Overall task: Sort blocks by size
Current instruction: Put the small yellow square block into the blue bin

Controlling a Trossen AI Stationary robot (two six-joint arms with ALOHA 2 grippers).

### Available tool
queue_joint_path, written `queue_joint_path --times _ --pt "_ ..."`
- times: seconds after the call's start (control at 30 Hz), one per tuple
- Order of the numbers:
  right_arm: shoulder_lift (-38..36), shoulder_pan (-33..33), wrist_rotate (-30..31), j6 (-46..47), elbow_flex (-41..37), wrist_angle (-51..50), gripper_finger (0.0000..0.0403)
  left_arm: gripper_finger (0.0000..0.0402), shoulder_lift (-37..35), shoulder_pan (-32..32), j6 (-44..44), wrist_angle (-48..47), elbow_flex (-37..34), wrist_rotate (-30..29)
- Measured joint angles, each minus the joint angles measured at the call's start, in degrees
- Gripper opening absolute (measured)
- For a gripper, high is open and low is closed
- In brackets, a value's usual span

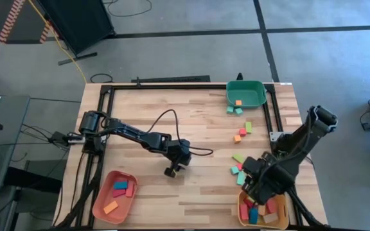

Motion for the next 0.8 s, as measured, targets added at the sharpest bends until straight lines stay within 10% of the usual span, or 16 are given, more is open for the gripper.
queue_joint_path --times 0.8 --pt "0.1 -10.4 10.7 -6.5 -6.1 -4.8 0.0249 0.0197 -0.2 0.5 2.6 -3.0 -0.5 -4.4"
